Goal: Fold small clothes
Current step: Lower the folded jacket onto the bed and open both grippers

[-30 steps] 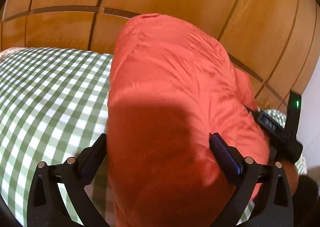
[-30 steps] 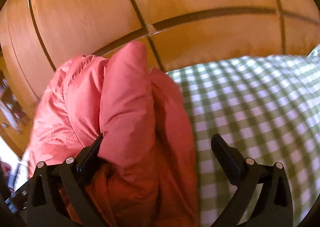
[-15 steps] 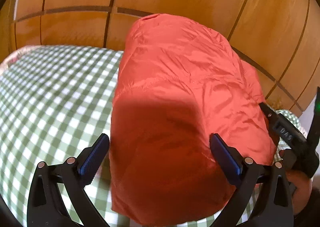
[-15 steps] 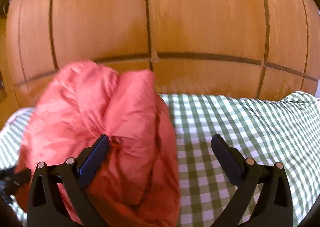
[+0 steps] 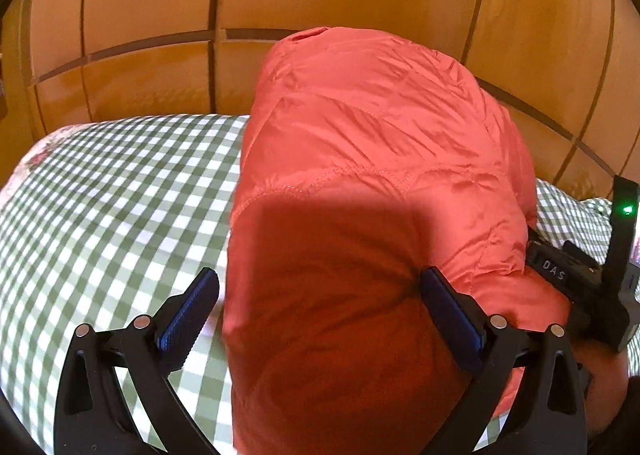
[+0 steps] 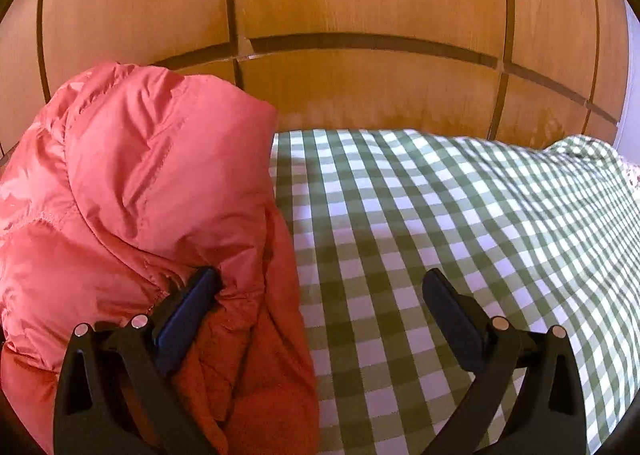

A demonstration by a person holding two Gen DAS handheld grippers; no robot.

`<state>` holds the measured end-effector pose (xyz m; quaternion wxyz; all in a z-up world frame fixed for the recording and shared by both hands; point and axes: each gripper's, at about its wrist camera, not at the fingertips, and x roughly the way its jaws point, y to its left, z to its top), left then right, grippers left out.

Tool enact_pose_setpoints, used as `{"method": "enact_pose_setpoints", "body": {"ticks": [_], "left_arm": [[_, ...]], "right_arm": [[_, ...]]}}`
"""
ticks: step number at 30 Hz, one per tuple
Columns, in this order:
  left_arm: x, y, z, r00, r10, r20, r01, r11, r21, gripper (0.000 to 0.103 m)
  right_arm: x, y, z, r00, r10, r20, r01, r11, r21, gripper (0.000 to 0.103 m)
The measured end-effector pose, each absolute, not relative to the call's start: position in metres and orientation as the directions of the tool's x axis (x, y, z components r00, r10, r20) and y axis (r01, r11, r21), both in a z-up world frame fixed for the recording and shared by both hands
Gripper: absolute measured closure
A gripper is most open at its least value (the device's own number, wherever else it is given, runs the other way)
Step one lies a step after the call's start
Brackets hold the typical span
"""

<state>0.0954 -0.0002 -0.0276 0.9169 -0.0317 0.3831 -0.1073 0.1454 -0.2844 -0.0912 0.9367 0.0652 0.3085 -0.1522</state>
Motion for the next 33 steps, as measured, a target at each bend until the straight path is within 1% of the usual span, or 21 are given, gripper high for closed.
{"method": "enact_pose_setpoints", "body": {"ticks": [5,8,10,12,15,21,25,27,30,33], "left_arm": [[0.084,-0.001,-0.019,0.679,-0.163,-0.716,0.152,0.985,-0.08,0.003],[0.072,-0.001,-0.012,0.692,-0.131,-0.71,0.144,0.989,-0.043,0.003],[0.064,0.001,-0.009,0.7,-0.13,-0.702,0.141,0.989,-0.042,0.003],[0.056,0.004,-0.007,0.702,-0.142,-0.698,0.142,0.988,-0.058,0.003],[0.044,0.008,-0.004,0.704,-0.137,-0.696,0.132,0.989,-0.061,0.003],[0.014,0.014,0.004,0.746,-0.05,-0.664,0.091,0.995,0.028,0.003],[-0.009,0.021,0.005,0.764,0.0,-0.645,0.066,0.995,0.079,0.003],[-0.019,0.026,0.003,0.755,0.028,-0.655,0.046,0.994,0.097,0.003],[-0.029,0.036,0.001,0.733,0.017,-0.68,0.055,0.995,0.084,0.003],[-0.04,0.042,-0.001,0.725,0.032,-0.689,0.055,0.993,0.104,0.003]], "right_arm": [[0.131,-0.282,-0.079,0.764,-0.218,-0.607,0.328,0.942,0.075,0.002],[0.118,-0.282,-0.071,0.768,-0.182,-0.615,0.333,0.933,0.139,0.002],[0.108,-0.279,-0.064,0.775,-0.159,-0.612,0.325,0.931,0.169,0.002],[0.098,-0.275,-0.058,0.775,-0.159,-0.611,0.321,0.933,0.164,0.002],[0.076,-0.264,-0.049,0.799,-0.158,-0.58,0.295,0.944,0.149,0.002],[0.033,-0.237,-0.041,0.822,-0.143,-0.551,0.259,0.956,0.138,0.002],[0.012,-0.215,-0.046,0.813,-0.149,-0.564,0.25,0.963,0.105,0.002],[0.002,-0.205,-0.049,0.811,-0.159,-0.564,0.248,0.965,0.084,0.002],[-0.014,-0.191,-0.051,0.819,-0.132,-0.559,0.207,0.976,0.073,0.002],[-0.026,-0.182,-0.052,0.819,-0.121,-0.561,0.18,0.982,0.051,0.002]]}}
